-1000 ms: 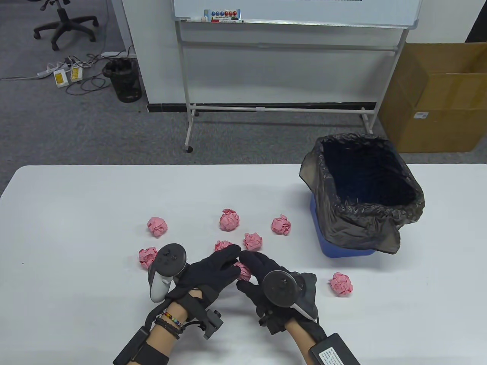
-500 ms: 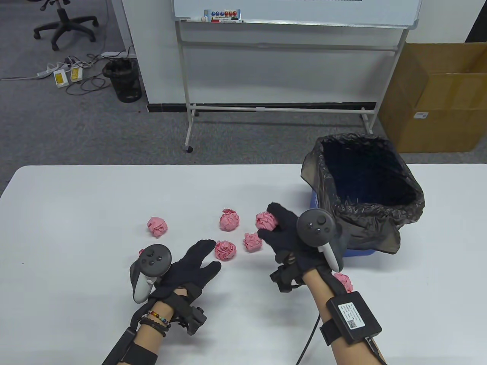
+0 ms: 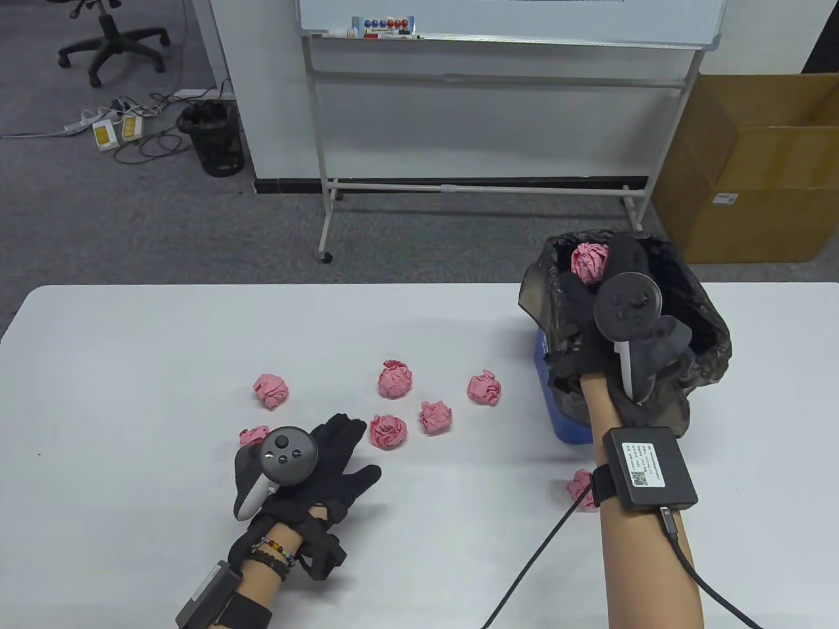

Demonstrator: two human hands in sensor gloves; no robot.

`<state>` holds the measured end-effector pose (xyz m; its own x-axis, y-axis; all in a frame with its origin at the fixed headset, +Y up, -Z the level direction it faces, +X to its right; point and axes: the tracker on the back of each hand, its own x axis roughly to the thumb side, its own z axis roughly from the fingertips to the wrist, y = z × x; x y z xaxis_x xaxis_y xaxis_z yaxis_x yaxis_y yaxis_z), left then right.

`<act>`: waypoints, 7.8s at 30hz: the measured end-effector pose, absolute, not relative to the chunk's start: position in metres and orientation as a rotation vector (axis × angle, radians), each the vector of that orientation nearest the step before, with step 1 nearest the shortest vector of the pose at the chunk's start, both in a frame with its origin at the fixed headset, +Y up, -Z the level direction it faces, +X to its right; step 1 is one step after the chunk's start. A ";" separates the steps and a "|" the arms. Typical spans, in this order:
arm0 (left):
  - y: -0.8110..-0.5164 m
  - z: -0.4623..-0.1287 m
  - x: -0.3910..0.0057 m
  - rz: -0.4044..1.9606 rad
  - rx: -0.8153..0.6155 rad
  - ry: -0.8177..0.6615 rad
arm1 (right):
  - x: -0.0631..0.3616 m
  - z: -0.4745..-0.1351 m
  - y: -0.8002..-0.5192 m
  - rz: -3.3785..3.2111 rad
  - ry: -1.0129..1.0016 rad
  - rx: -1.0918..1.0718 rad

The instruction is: Toss crumpled papers into recycling bin

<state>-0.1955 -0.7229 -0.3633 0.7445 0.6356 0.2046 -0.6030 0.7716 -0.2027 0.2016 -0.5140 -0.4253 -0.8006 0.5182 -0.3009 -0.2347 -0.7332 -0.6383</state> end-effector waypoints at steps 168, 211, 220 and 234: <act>-0.729 -0.371 -0.222 0.406 0.009 -0.289 | 0.127 -0.382 -0.625 2.285 -0.077 -0.085; -0.728 -0.371 -0.217 0.391 -0.010 -0.302 | 0.108 -0.375 -0.550 2.831 -0.396 -0.114; -0.728 -0.371 -0.216 0.384 -0.019 -0.305 | 0.072 -0.356 -0.615 2.904 -0.163 0.103; -0.730 -0.371 -0.212 0.376 -0.029 -0.306 | 0.052 -0.335 -0.696 2.942 0.080 0.211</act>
<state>-0.2121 -0.7295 -0.3712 0.8850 0.3656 0.2884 -0.3569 0.9303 -0.0841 0.0521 -0.6957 -0.3354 -0.9718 0.1929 0.1359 -0.1852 -0.9804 0.0673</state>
